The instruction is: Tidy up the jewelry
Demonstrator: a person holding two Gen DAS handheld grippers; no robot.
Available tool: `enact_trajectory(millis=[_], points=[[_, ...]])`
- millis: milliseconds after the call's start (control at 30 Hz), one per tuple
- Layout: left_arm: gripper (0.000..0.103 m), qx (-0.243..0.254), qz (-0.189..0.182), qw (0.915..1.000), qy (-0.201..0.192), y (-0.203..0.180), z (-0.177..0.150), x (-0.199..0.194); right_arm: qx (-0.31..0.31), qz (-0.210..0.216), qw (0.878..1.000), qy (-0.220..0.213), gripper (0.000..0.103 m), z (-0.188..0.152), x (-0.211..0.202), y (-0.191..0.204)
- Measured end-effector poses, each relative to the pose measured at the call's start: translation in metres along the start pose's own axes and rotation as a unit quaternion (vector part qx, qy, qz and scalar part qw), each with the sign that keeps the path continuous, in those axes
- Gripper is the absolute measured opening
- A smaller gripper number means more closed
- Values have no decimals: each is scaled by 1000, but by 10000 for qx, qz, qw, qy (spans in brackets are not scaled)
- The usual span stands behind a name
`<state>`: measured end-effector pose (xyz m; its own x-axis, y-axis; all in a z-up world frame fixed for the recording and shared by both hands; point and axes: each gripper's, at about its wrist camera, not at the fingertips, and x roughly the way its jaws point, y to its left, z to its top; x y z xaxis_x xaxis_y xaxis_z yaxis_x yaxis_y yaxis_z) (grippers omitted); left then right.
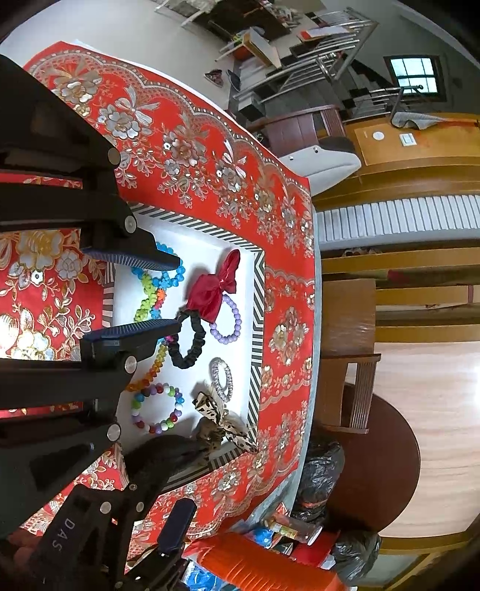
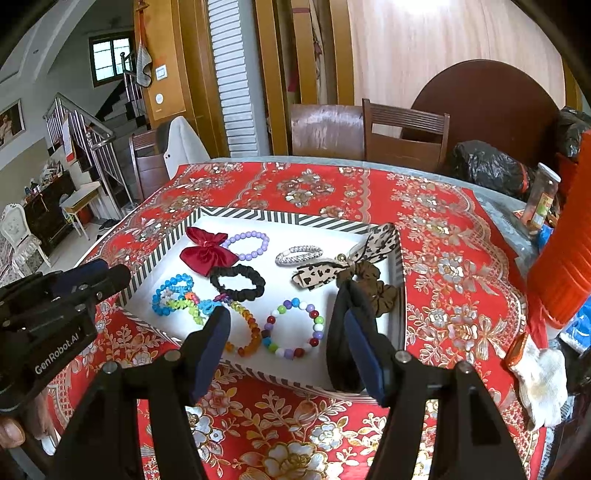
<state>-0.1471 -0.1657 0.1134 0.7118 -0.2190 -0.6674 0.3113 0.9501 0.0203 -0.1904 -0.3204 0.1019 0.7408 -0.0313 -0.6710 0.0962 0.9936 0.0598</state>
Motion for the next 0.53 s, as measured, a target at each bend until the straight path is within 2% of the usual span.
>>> enact_trajectory(millis=[533], points=[[26,-35,-106,9999,-26,1,-2,4,30,26,10000,19,68,-2,3,-3]])
